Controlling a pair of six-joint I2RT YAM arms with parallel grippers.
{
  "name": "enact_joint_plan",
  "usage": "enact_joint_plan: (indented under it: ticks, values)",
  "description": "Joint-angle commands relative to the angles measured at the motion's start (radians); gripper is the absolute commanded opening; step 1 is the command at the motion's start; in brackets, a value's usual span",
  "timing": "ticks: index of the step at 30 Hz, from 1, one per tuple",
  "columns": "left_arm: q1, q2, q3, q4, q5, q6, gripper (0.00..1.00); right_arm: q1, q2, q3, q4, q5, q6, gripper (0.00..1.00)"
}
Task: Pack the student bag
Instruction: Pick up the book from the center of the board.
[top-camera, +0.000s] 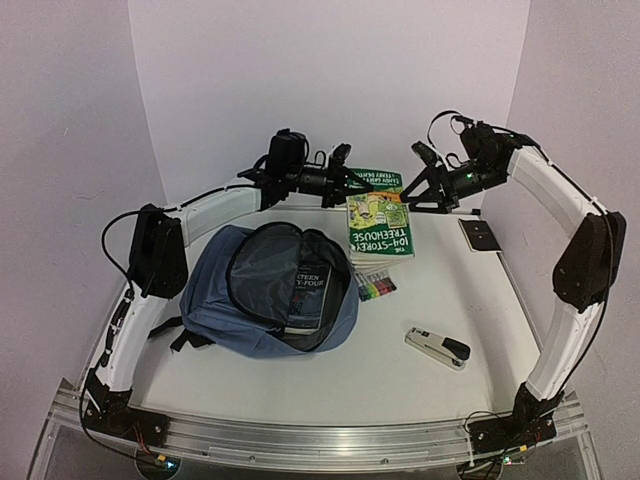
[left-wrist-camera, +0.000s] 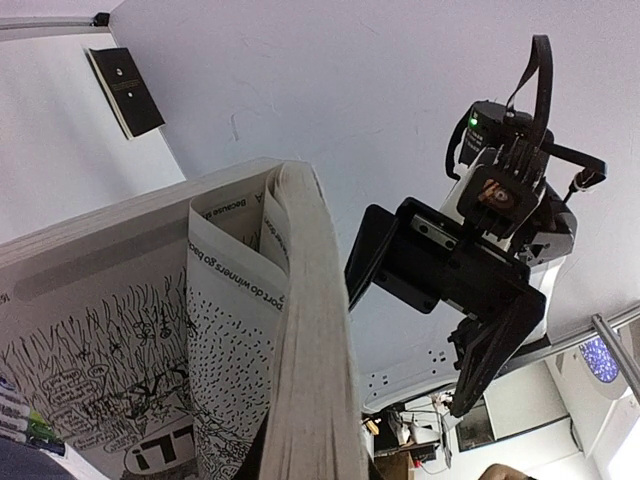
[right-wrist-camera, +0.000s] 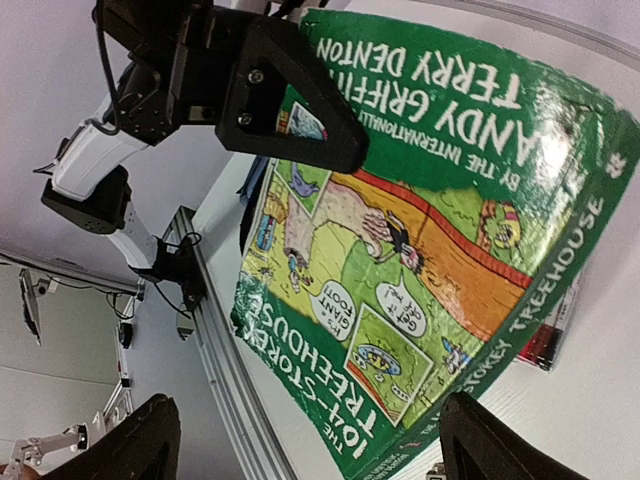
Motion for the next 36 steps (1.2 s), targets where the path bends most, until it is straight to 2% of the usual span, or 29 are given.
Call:
enact_joint_plan:
  ticks: [1,7,13,16,25,28,30,36]
  values:
    - [-0.005,-0.124,0.023,0.085,0.080,0.027,0.00,0.049,0.016,0.016,-0.001,-0.054,0.003,0.89]
    - [-0.009,-0.167,-0.016,0.076,0.067,0.049,0.00,0.052,0.025,-0.013,0.015,0.042,0.042,0.89]
    - [-0.008,-0.231,-0.058,-0.024,0.049,0.130,0.00,-0.023,-0.010,-0.015,0.002,-0.002,0.068,0.89]
    - [-0.009,-0.249,-0.081,-0.030,0.050,0.134,0.00,-0.035,-0.014,-0.009,-0.023,0.024,0.024,0.92]
    - [-0.023,-0.237,-0.062,-0.001,0.102,0.081,0.00,0.069,0.019,-0.028,-0.074,-0.068,-0.051,0.93]
    - [-0.030,-0.238,-0.059,-0.003,0.102,0.081,0.00,0.090,0.041,-0.016,-0.069,-0.103,-0.046,0.88]
    - [-0.032,-0.240,-0.059,-0.006,0.100,0.082,0.00,0.103,0.048,-0.008,-0.056,-0.136,-0.024,0.80]
    - [-0.033,-0.256,-0.074,-0.036,0.076,0.104,0.02,0.125,0.047,-0.018,-0.017,-0.176,0.036,0.40]
